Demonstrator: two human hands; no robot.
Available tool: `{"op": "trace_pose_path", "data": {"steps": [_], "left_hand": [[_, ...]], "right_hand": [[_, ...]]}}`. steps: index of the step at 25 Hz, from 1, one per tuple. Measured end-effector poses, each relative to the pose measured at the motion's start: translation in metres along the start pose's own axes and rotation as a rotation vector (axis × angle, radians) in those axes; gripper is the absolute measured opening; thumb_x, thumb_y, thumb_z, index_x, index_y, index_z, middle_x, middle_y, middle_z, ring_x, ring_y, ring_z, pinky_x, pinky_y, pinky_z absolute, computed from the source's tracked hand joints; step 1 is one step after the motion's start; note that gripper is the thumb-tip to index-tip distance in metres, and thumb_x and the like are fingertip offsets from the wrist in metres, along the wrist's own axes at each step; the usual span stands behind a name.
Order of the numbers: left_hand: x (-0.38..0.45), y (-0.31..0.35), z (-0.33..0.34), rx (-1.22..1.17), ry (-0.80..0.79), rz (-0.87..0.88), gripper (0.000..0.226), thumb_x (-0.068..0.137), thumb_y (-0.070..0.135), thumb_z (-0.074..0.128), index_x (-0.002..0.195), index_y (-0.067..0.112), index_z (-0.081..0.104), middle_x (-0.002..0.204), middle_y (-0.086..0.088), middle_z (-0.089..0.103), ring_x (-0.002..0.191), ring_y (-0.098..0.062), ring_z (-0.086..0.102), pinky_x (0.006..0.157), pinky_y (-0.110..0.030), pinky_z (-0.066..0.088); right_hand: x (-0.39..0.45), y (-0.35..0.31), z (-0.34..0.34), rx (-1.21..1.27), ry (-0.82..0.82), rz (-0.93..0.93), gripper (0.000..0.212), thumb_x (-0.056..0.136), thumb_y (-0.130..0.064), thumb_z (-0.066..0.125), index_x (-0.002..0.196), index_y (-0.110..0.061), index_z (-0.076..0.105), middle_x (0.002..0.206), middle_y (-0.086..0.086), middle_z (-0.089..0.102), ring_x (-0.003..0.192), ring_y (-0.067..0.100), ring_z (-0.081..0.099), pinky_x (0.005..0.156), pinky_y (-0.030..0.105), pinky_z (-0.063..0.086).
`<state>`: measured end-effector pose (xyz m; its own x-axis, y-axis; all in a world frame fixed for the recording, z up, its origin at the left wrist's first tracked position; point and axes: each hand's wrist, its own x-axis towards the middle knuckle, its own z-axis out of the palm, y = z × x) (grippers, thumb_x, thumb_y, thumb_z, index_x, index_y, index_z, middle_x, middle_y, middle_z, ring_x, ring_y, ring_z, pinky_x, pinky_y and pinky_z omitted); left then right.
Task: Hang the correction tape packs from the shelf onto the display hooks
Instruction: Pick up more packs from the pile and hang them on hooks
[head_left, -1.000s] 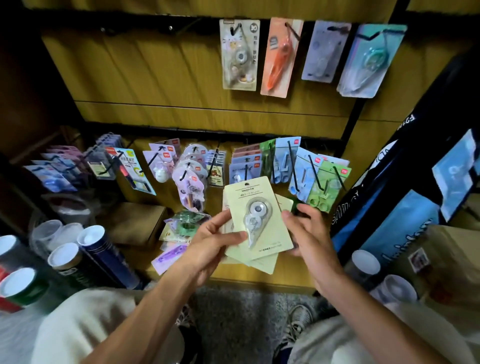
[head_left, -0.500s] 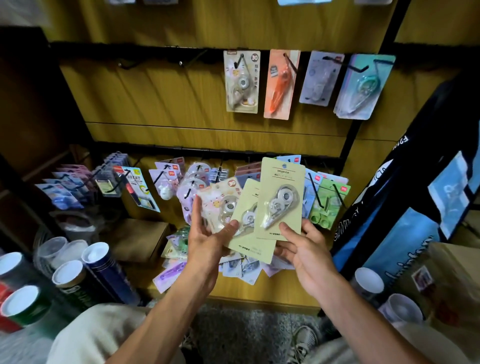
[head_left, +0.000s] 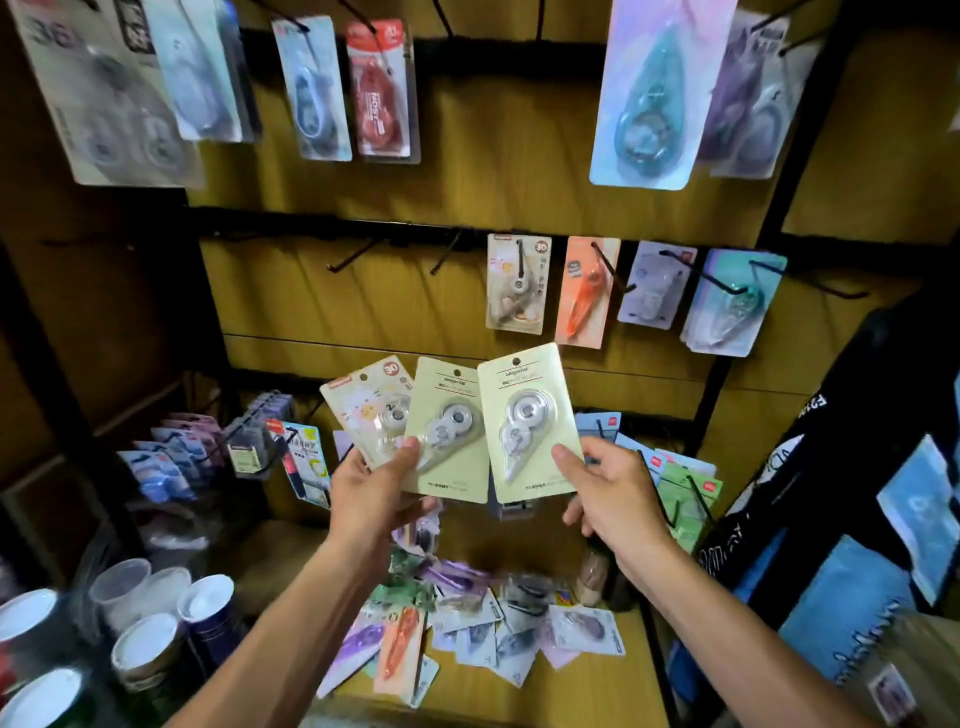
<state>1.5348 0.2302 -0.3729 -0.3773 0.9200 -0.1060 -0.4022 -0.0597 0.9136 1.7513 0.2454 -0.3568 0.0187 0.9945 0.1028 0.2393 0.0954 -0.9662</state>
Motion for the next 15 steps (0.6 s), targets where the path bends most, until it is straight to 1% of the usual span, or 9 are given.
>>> {"op": "trace_pose_path", "data": {"steps": [1, 2, 5, 8, 9, 11, 12, 14, 15], "left_hand": [[0.007, 0.006, -0.003, -0.002, 0.024, 0.017, 0.02, 0.089, 0.017, 0.07, 0.106, 0.009, 0.062, 0.099, -0.016, 0.073, 0.064, -0.029, 0.069, 0.05, -0.031, 0.055], [0.013, 0.012, -0.006, -0.004, 0.049, 0.03, 0.021, 0.089, 0.018, 0.07, 0.107, 0.009, 0.062, 0.101, -0.016, 0.073, 0.066, -0.027, 0.068, 0.049, -0.029, 0.054], [0.024, 0.026, -0.011, -0.028, 0.079, 0.065, 0.024, 0.091, 0.017, 0.068, 0.112, 0.011, 0.06, 0.104, -0.011, 0.072, 0.078, -0.027, 0.07, 0.05, -0.027, 0.055], [0.025, 0.032, -0.016, -0.027, 0.081, 0.071, 0.028, 0.091, 0.017, 0.067, 0.117, 0.01, 0.058, 0.103, -0.009, 0.071, 0.077, -0.023, 0.07, 0.05, -0.027, 0.057], [0.026, 0.033, -0.018, -0.025, 0.078, 0.068, 0.028, 0.092, 0.016, 0.067, 0.117, 0.01, 0.058, 0.102, -0.008, 0.071, 0.072, -0.02, 0.07, 0.05, -0.028, 0.057], [0.028, 0.034, -0.024, -0.027, 0.074, 0.062, 0.026, 0.092, 0.015, 0.066, 0.116, 0.011, 0.058, 0.099, -0.008, 0.07, 0.059, -0.014, 0.068, 0.053, -0.03, 0.059], [0.029, 0.034, -0.026, -0.031, 0.072, 0.061, 0.024, 0.092, 0.015, 0.066, 0.114, 0.011, 0.058, 0.099, -0.008, 0.07, 0.059, -0.014, 0.068, 0.055, -0.032, 0.06], [0.031, 0.034, -0.031, -0.029, 0.064, 0.067, 0.018, 0.092, 0.015, 0.066, 0.109, 0.015, 0.059, 0.101, -0.008, 0.071, 0.07, -0.02, 0.071, 0.057, -0.032, 0.06], [0.032, 0.034, -0.031, -0.026, 0.061, 0.071, 0.017, 0.092, 0.016, 0.066, 0.108, 0.016, 0.06, 0.102, -0.008, 0.072, 0.074, -0.022, 0.071, 0.057, -0.032, 0.06]], "right_hand": [[0.0, -0.007, 0.003, -0.021, -0.024, -0.077, 0.008, 0.097, -0.03, 0.059, 0.097, -0.027, 0.066, 0.089, 0.012, 0.075, 0.045, 0.015, 0.055, 0.042, 0.027, 0.037], [0.0, -0.014, 0.007, -0.037, -0.05, -0.147, 0.01, 0.097, -0.029, 0.059, 0.091, -0.03, 0.066, 0.084, 0.011, 0.075, 0.046, 0.015, 0.055, 0.043, 0.028, 0.038], [0.005, -0.04, 0.029, -0.022, -0.068, -0.258, 0.014, 0.098, -0.03, 0.058, 0.089, -0.022, 0.066, 0.078, 0.008, 0.074, 0.047, 0.014, 0.056, 0.044, 0.029, 0.039], [0.013, -0.066, 0.051, -0.036, 0.017, -0.258, 0.018, 0.098, -0.032, 0.058, 0.091, -0.017, 0.065, 0.072, 0.006, 0.073, 0.042, 0.009, 0.052, 0.041, 0.024, 0.038], [0.015, -0.073, 0.056, -0.045, 0.045, -0.253, 0.019, 0.098, -0.032, 0.057, 0.091, -0.017, 0.065, 0.073, 0.004, 0.073, 0.041, 0.008, 0.051, 0.042, 0.024, 0.039], [0.019, -0.082, 0.063, -0.062, 0.069, -0.253, 0.02, 0.098, -0.033, 0.057, 0.088, -0.018, 0.065, 0.077, 0.008, 0.074, 0.042, 0.01, 0.05, 0.046, 0.027, 0.042], [0.02, -0.084, 0.065, -0.085, 0.072, -0.255, 0.02, 0.097, -0.034, 0.057, 0.086, -0.019, 0.065, 0.077, 0.009, 0.074, 0.044, 0.011, 0.051, 0.048, 0.031, 0.044], [0.02, -0.085, 0.07, -0.145, 0.076, -0.252, 0.022, 0.098, -0.035, 0.056, 0.086, -0.018, 0.064, 0.076, 0.007, 0.074, 0.046, 0.01, 0.054, 0.051, 0.038, 0.05], [0.019, -0.086, 0.072, -0.155, 0.073, -0.257, 0.023, 0.098, -0.034, 0.055, 0.089, -0.016, 0.064, 0.075, 0.005, 0.074, 0.045, 0.007, 0.055, 0.052, 0.039, 0.049]]}}
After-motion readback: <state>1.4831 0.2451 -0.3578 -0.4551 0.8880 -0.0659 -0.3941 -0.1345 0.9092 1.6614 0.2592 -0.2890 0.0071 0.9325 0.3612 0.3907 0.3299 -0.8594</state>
